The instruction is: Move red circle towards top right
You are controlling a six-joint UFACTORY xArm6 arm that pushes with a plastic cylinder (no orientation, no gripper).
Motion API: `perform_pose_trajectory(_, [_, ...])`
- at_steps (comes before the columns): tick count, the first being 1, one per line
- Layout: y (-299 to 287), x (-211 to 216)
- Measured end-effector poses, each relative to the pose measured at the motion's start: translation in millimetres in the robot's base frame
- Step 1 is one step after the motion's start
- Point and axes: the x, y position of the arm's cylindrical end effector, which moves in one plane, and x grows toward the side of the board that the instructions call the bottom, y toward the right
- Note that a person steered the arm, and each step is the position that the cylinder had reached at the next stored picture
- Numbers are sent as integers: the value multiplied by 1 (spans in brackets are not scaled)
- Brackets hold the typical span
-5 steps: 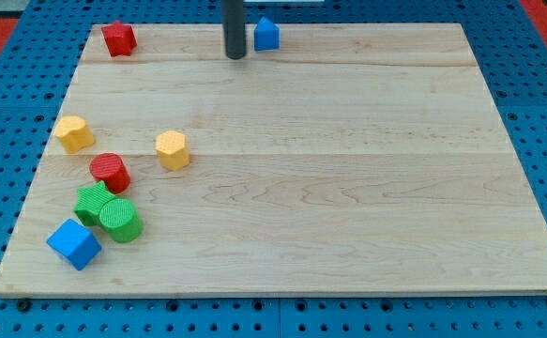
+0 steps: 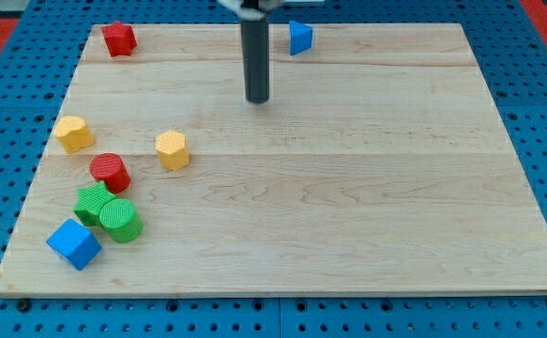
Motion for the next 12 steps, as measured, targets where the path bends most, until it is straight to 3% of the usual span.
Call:
perform_pose_trajectory(3, [-9,38])
perform_pose_trajectory(5, [-144,-13])
perform_pose_trajectory(8, [-206,69])
perform_pose_trajectory(9, [-219,88])
perform_pose_trajectory(10, [-146,89])
perform_pose_trajectory(11, [-121,96])
perform_pose_trajectory(12, [-168,107])
